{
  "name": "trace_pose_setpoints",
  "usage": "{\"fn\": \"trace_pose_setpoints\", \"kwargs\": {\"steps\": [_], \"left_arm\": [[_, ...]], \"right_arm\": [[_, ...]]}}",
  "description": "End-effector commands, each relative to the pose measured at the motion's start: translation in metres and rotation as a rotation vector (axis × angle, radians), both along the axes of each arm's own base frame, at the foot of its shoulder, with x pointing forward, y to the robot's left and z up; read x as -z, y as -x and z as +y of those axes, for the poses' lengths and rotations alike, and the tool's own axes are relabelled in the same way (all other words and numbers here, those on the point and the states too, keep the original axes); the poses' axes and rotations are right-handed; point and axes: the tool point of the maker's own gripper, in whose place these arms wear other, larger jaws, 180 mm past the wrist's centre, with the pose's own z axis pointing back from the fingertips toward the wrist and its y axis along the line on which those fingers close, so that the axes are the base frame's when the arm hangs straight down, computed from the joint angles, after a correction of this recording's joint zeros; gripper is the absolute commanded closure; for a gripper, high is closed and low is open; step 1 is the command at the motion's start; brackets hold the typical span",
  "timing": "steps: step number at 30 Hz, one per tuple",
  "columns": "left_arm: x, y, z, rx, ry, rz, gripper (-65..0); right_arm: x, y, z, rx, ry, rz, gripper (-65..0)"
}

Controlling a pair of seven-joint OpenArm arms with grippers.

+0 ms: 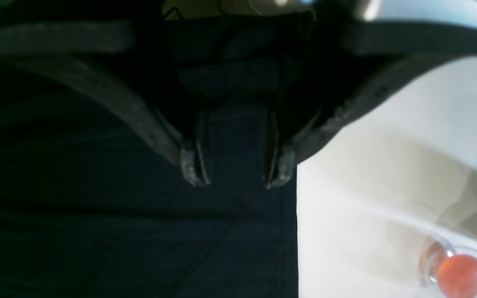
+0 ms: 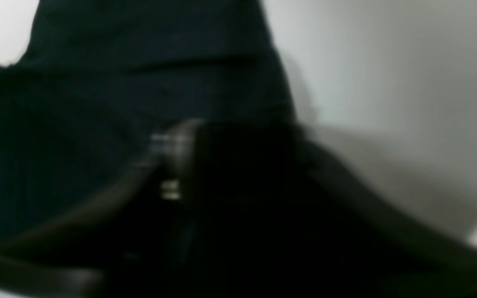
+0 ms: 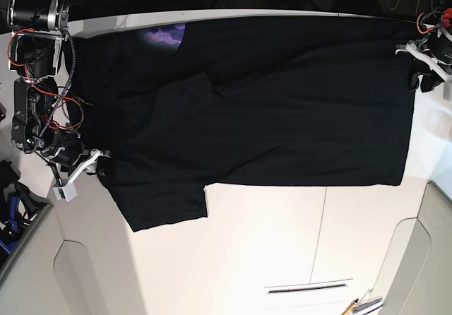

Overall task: Fold the T-shirt properly
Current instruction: 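Move the left gripper along the shirt side and grasp the hem corner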

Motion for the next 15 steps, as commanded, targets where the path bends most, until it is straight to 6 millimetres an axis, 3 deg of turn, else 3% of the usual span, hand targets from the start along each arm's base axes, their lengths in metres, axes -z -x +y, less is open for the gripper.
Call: {"fn": "trace_pose_setpoints", "kwargs": {"steps": [1, 2, 3, 9, 15], "left_arm": [[-0.012, -0.007, 0.001, 0.016, -0.015, -0.039, -24.6], [-0.012, -0.008, 0.002, 0.016, -0.015, -0.037, -24.6], [-0.011, -0.01, 0.001, 0.018, -0.014, -0.027, -24.6], [-0.021, -0.05, -0.024, 0.106, 0.047, -0.1, -24.6], [-0.001, -0.11, -0.033, 0.126, 0.108, -0.108, -30.2]], "right_arm": [[-0.007, -0.005, -0.009, -0.003, 0.03, -0.005, -9.5], [-0.007, -0.005, -0.009, -0.002, 0.029, -0.005, -0.9], [-0.007, -0.005, -0.009, -0.002, 0.029, -0.005, 0.0], [-0.007, -0.004, -0.009, -0.003, 0.029, -0.002, 0.0], [-0.008, -0.005, -0.007, 0.001, 0.011, -0.009, 0.0]]}}
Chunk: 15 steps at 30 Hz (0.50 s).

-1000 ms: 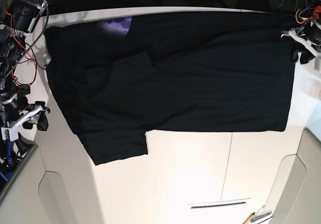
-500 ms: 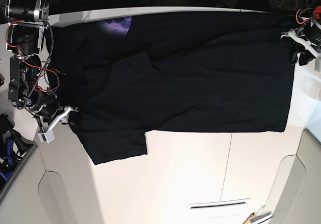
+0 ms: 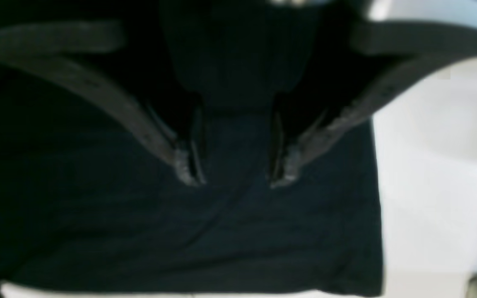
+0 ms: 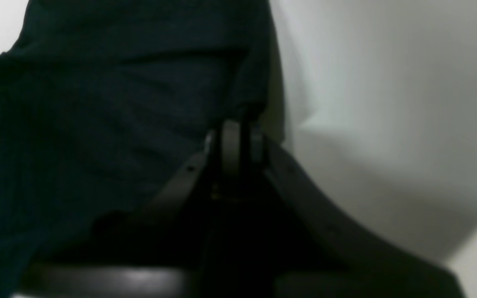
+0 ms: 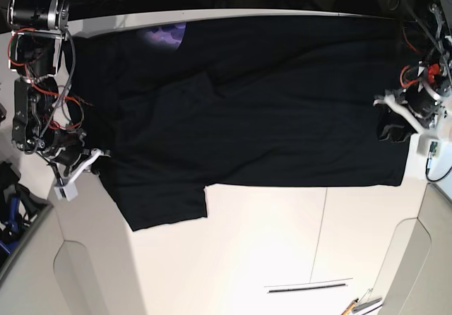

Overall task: Fold the T-shirt properly
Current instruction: 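Move the left gripper along the shirt side and grasp the hem corner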

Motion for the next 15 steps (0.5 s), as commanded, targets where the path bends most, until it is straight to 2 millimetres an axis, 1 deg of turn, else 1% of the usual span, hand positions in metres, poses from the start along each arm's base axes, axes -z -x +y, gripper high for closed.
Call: {"fn": "trace_pose_setpoints", "kwargs": {"steps": [1, 5, 9, 12, 15], "left_arm": [[-0.015, -0.021, 0.008, -0.002, -0.011, -0.057, -30.7], [-0.006, -0.065, 0.032, -0.04, -0.011, -0.036, -30.7], [-0.009, -0.1, 0.062, -0.113, 0.038, -0.035, -30.7], [-0.008, -0.115, 0.081, -0.177, 0.088, -0.038, -30.7], [0.002, -0.121, 0.091, -0.226, 0.138, -0.025, -30.7]], "right_arm": [[-0.009, -0.007, -0.007, 0.004, 0.009, -0.017, 0.0], [-0.011, -0.008, -0.005, 0.007, -0.007, -0.022, 0.0], [-0.011, -0.008, -0.005, 0.007, -0.008, -0.022, 0.0], [-0.011, -0.008, -0.005, 0.007, -0.008, -0.023, 0.0], [-0.011, -0.008, -0.005, 0.007, -0.008, -0.023, 0.0]]}}
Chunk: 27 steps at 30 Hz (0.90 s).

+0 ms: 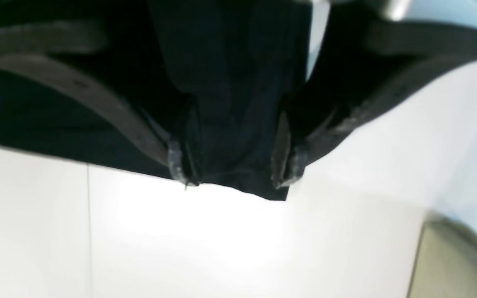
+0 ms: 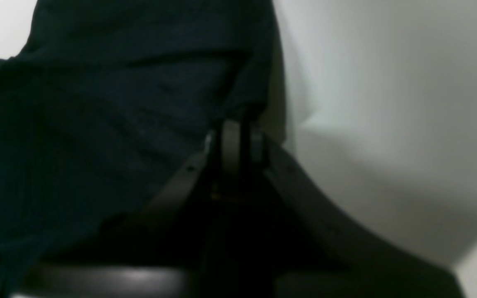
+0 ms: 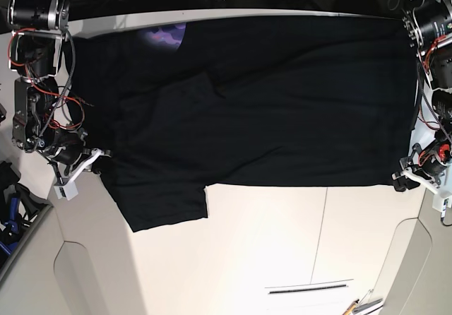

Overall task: Fold the T-shirt properly
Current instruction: 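Move the left gripper along the shirt side and grasp the hem corner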

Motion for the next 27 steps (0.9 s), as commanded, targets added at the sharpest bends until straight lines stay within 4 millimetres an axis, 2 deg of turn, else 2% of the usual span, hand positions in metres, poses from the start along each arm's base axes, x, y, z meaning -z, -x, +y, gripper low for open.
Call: {"fn": "trace_pose_setpoints", "kwargs": {"steps": [1, 8, 15, 27], "left_arm": [[-0.018, -0.012, 0.01, -0.021, 0.005, -0.061, -30.7], [0.016, -0.005, 0.016, -0.076, 0.042, 0.003, -30.7], [0.017, -0.006, 0.011, -0.079, 0.063, -0.007, -30.7], [0.014, -0.007, 0.033, -0.136, -0.056, -0.028, -30.7]], "right_arm": [[-0.01, -0.008, -0.007, 0.002, 0.018, -0.021, 0.0], [-0.01, -0.008, -0.007, 0.002, 0.017, -0.021, 0.0], [-0.011, -0.008, -0.006, 0.004, 0.01, -0.023, 0.0], [-0.011, -0.008, -0.007, 0.004, 0.01, -0.023, 0.0]]}}
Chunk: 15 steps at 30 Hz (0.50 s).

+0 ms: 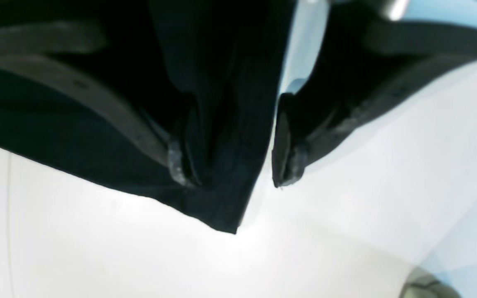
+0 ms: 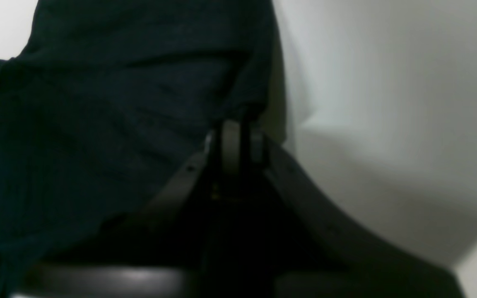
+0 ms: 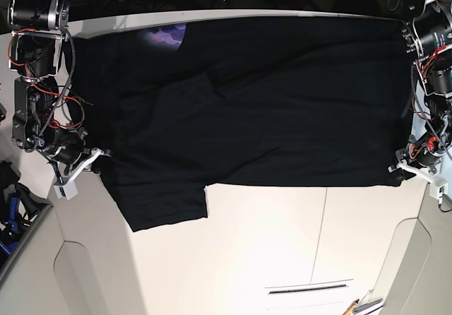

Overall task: Fold the T-shirt properly
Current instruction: 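Move the left gripper along the shirt side and grasp the hem corner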

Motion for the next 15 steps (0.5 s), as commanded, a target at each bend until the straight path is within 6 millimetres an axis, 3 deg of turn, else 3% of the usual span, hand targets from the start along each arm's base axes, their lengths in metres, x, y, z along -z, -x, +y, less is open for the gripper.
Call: {"fn": "trace_pose_setpoints", "kwargs": {"steps": [1, 13, 15], "left_arm": [[-0.023, -0.012, 0.014, -0.021, -0.032, -0.066, -30.7], [-0.01, -0.008, 0.003, -0.007, -0.024, -0.045, -30.3], [-0.01, -0.007, 0.004, -0.008, -0.026, -0.045, -23.3]], "right_arm": [[-0.011, -0.008, -0.007, 0.002, 0.015, -0.023, 0.0], [-0.011, -0.008, -0.007, 0.002, 0.014, -0.022, 0.0], [-0.011, -0.008, -0.007, 0.002, 0.014, -0.022, 0.0]]}}
